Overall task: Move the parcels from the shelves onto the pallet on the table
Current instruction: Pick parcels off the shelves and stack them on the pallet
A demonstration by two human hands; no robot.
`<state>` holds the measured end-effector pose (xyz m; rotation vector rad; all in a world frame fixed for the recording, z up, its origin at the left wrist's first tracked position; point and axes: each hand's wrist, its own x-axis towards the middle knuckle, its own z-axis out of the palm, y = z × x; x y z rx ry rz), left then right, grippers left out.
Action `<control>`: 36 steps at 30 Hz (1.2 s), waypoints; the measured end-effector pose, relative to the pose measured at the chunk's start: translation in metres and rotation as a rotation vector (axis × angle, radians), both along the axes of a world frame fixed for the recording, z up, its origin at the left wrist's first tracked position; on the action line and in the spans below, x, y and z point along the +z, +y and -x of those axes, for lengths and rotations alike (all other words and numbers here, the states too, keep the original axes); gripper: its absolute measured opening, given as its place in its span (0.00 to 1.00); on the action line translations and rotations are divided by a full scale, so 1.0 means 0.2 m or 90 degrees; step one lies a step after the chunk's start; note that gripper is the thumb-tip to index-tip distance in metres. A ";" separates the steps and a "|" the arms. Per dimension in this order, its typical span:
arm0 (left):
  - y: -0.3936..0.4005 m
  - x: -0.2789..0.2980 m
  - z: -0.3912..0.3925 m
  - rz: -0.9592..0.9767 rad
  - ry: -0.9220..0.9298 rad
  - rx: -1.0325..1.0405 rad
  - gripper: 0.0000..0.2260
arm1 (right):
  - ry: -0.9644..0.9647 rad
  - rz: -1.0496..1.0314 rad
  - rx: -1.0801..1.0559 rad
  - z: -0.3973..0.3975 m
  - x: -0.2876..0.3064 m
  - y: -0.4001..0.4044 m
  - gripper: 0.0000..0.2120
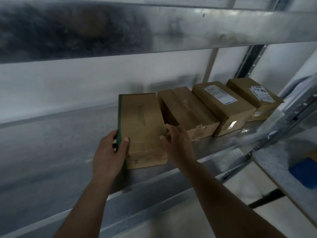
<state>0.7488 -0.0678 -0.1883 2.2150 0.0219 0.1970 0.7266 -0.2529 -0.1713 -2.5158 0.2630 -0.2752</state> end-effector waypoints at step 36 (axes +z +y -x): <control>-0.64 0.13 0.90 0.219 0.055 -0.304 0.32 | -0.082 -0.335 0.070 1.09 0.06 -0.80 0.32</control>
